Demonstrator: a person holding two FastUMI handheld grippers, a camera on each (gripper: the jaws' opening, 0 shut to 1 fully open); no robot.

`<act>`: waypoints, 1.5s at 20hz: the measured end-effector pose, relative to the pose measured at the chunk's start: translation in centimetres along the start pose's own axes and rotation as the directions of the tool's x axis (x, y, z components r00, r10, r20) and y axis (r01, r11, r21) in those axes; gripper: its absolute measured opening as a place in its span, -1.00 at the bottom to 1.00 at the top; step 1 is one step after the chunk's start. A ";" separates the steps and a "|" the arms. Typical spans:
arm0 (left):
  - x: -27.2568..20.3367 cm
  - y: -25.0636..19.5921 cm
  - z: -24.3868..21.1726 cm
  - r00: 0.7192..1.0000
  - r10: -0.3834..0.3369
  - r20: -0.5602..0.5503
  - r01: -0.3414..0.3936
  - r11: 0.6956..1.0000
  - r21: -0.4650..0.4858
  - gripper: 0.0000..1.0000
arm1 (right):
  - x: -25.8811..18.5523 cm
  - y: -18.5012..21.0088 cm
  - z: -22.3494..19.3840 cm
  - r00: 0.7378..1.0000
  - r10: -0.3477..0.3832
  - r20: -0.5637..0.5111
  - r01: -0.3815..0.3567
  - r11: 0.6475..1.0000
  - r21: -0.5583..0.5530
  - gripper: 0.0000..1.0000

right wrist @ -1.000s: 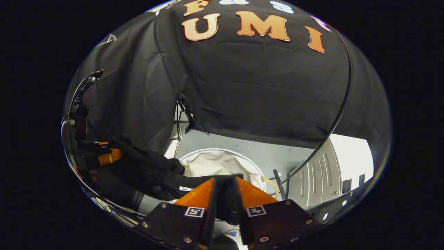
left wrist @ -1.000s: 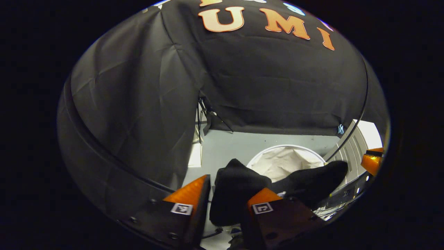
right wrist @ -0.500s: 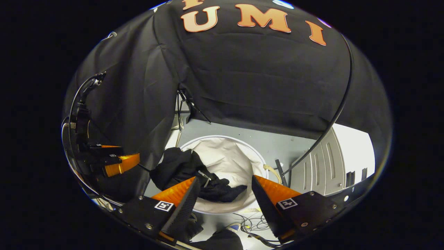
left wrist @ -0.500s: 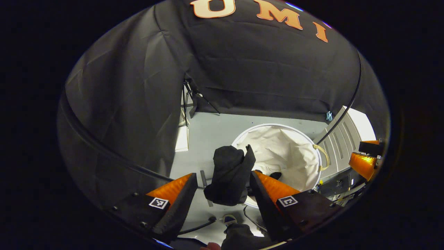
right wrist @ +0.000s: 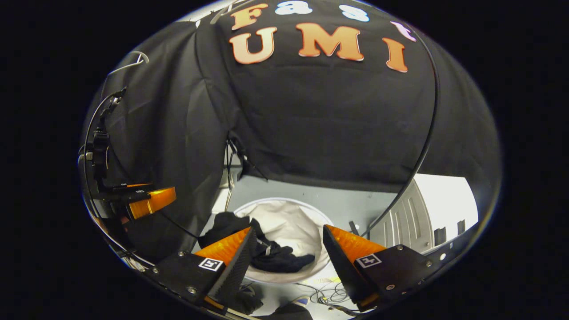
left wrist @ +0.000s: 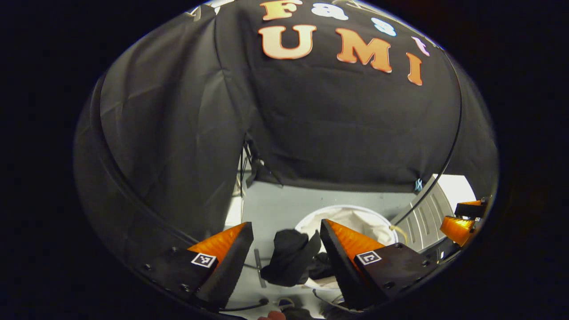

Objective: Grasp the clothes on the hanger with both hands and then place them into the laundry hamper below.

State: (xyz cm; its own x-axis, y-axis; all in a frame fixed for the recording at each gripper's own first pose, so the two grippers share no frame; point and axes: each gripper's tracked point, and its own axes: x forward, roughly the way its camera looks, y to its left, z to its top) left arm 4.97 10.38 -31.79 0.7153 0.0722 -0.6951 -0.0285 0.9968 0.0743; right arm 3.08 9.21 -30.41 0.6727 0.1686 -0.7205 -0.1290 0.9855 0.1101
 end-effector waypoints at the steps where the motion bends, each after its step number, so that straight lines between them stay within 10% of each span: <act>1: -0.6 -0.3 1.5 0.999 -0.008 0.034 0.008 1.000 -0.005 0.97 | -0.6 -0.2 1.4 0.999 -0.002 0.032 0.002 1.000 0.002 0.85; 14: -11.3 -3.0 18.7 0.898 -0.080 0.433 0.106 0.994 -0.036 0.94 | -12.3 -3.1 19.6 0.906 -0.052 0.419 0.051 0.999 0.015 0.85; 25: -19.1 -4.0 27.7 0.758 -0.100 0.644 0.145 0.989 -0.017 0.87 | -20.5 -5.5 25.8 0.779 -0.118 0.615 0.118 0.992 0.041 0.84; 30: -20.3 -4.0 28.8 0.737 -0.090 0.670 0.147 0.989 -0.029 0.86 | -23.6 -7.5 27.2 0.731 -0.165 0.662 0.178 0.983 0.049 1.00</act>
State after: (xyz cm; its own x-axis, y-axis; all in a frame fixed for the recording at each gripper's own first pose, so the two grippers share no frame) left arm 10.62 3.95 2.60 0.9975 -0.0593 -0.0395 0.0573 0.9971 -0.0495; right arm 8.03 -1.66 4.38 0.9955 -0.0269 -0.0911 0.0282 0.9995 0.0134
